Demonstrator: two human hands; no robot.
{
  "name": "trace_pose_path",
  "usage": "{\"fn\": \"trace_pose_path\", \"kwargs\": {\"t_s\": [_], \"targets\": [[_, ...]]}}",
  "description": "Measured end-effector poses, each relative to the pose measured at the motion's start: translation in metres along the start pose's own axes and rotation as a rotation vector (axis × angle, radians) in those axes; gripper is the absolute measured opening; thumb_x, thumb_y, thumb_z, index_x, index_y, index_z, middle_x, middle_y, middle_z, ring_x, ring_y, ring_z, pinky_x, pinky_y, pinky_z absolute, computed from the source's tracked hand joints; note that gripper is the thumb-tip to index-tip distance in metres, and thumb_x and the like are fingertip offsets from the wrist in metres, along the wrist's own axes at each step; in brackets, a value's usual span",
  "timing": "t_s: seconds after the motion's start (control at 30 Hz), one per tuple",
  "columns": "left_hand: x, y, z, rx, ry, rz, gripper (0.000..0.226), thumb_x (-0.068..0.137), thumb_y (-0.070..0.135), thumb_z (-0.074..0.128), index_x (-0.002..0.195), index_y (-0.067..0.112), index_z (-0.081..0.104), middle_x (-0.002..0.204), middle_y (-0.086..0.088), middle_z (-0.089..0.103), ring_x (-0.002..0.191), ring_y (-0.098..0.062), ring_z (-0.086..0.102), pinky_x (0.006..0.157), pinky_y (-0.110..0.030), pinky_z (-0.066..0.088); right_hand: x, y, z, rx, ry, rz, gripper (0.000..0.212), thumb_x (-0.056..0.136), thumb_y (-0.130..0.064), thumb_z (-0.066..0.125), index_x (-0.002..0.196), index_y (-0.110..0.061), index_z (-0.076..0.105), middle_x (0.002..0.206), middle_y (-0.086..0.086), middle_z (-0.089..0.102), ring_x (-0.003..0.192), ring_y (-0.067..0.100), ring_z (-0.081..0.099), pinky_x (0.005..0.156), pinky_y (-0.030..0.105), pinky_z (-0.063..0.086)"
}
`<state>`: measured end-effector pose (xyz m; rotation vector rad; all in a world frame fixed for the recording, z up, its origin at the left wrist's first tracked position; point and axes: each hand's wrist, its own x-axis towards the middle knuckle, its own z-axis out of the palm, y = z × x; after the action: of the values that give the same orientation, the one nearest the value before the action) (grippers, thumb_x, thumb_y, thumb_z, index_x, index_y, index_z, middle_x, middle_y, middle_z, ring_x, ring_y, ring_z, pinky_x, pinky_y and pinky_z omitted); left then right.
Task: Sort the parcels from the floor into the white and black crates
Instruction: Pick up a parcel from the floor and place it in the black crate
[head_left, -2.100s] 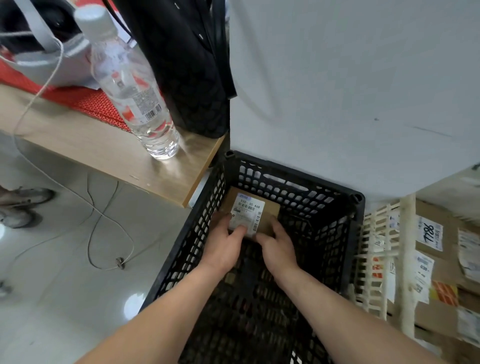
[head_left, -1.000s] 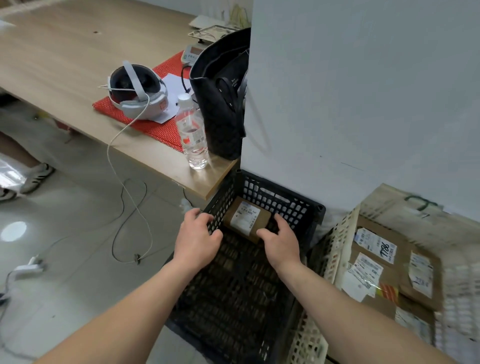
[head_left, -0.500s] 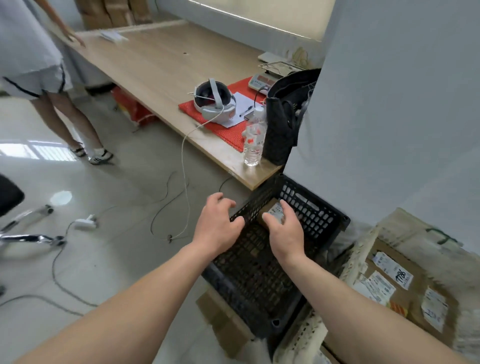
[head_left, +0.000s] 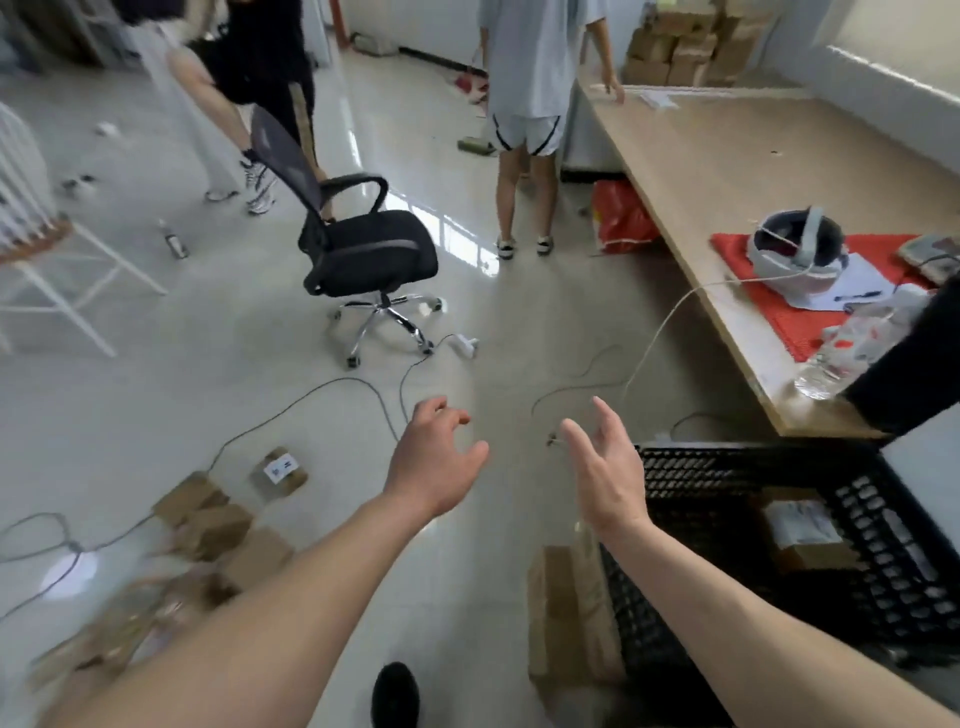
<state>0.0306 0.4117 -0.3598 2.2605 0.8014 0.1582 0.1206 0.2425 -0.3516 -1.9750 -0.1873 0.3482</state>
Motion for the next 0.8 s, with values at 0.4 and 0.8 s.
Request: {"fn": "trace_pose_path", "kwargs": {"t_s": [0.4,0.8], "targets": [[-0.147,-0.176,-0.138,-0.043,0.353,-0.358,0.044,0.093,0.029,0.064,0.134,0.013,0.06,0.155,0.001,0.036,0.136,-0.013,0.043,0.095,-0.015,0.028,-0.113,-0.05,0.182,-0.025,-0.463,-0.135,0.063,0.099,-0.039,0.063,0.157,-0.028,0.039,0.16,-0.005,0.042,0.146,0.013,0.037,0.122,0.036,0.029],[-0.317,-0.343,-0.236,-0.119,0.544,-0.611,0.045,0.093,0.03,0.064,0.135,0.014,0.059,0.156,-0.002,0.034,0.137,-0.016,0.043,0.099,-0.02,0.03,-0.285,-0.076,0.333,-0.111,-0.717,-0.217,0.06,0.1,-0.04,0.06,0.156,-0.031,0.04,0.14,-0.001,0.058,0.12,0.0,0.054,0.101,0.025,0.035]]}}
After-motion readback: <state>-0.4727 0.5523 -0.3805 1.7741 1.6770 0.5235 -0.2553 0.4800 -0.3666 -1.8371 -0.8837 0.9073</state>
